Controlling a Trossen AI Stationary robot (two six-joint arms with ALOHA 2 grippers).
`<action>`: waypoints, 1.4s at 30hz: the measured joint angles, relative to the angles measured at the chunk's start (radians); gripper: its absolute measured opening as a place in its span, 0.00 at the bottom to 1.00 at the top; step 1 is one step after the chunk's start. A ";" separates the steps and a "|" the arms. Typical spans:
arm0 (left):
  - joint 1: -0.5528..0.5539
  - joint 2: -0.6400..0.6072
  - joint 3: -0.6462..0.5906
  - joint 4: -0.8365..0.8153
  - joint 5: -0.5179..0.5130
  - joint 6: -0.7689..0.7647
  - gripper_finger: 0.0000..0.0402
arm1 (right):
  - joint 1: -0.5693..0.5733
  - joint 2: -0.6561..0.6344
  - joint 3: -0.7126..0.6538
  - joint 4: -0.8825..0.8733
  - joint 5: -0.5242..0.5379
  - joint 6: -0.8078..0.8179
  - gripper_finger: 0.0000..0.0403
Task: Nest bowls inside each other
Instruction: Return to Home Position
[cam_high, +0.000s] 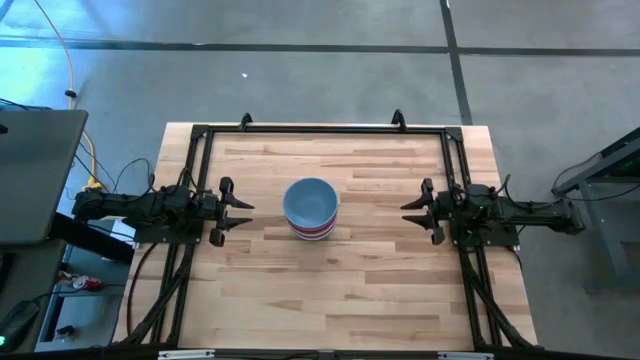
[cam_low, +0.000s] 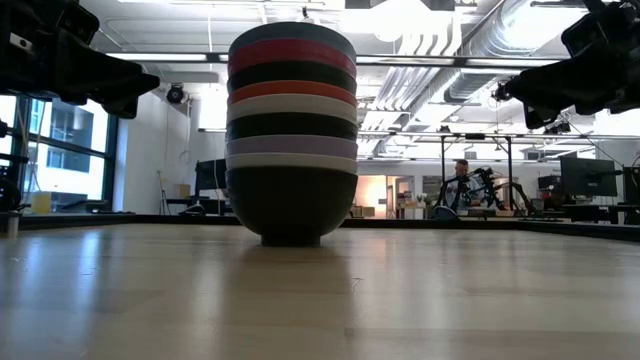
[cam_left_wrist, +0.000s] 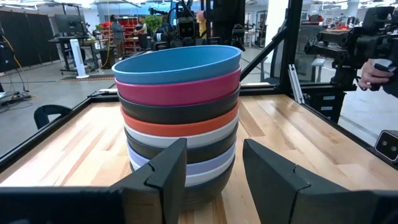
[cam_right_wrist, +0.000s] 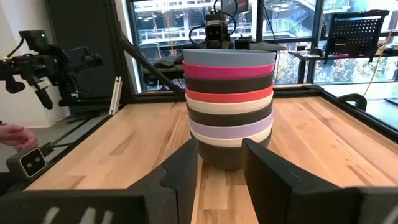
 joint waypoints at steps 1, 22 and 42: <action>0.000 0.000 0.000 0.000 0.000 0.000 0.37 | 0.000 0.000 0.000 0.000 -0.001 0.000 0.29; 0.000 0.000 0.000 0.000 0.000 0.000 0.37 | 0.000 0.000 0.000 0.006 -0.039 0.000 0.29; 0.000 0.000 0.000 0.000 0.000 0.000 0.37 | 0.000 0.000 0.001 0.005 -0.035 0.000 0.29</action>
